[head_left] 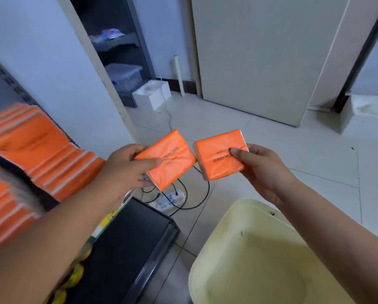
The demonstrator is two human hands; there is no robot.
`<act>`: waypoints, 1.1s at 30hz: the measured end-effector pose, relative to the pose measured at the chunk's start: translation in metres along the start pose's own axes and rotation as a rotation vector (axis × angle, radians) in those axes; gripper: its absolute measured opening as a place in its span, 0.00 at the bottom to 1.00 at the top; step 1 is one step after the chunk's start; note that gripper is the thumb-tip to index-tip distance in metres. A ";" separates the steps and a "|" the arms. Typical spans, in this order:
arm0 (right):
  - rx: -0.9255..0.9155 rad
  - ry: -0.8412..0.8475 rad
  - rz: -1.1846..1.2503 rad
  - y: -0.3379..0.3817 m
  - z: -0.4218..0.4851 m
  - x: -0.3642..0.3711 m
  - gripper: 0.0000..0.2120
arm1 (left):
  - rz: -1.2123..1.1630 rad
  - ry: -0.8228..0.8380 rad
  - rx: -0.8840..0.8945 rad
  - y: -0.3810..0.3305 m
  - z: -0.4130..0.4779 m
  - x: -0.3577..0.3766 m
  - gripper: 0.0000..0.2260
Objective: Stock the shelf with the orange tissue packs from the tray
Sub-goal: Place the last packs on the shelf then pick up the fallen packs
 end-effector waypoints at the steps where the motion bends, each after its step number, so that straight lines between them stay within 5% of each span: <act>1: -0.008 0.026 0.014 0.008 -0.004 0.018 0.09 | -0.007 -0.023 0.018 -0.009 -0.019 -0.011 0.13; 11: 0.030 0.327 -0.039 0.038 -0.046 0.189 0.15 | -0.034 -0.297 0.101 -0.039 -0.191 -0.105 0.12; 23: -0.039 0.557 -0.220 0.027 -0.069 0.371 0.13 | -0.172 -0.612 0.136 0.009 -0.332 -0.198 0.09; 29: -0.056 0.623 -0.267 0.001 -0.058 0.438 0.23 | -0.268 -0.740 0.196 0.032 -0.359 -0.233 0.09; 33: -0.041 0.665 -0.292 -0.021 -0.039 0.479 0.38 | -0.313 -0.794 0.202 0.055 -0.370 -0.250 0.12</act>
Point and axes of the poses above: each hand's wrist, its own z-axis towards the middle knuckle, its own x-axis out of the palm, y = z × x, the point moved 1 cm from there along z, towards the middle knuckle, and after that the axes turned 13 degrees about y, right-handed, at the moved point
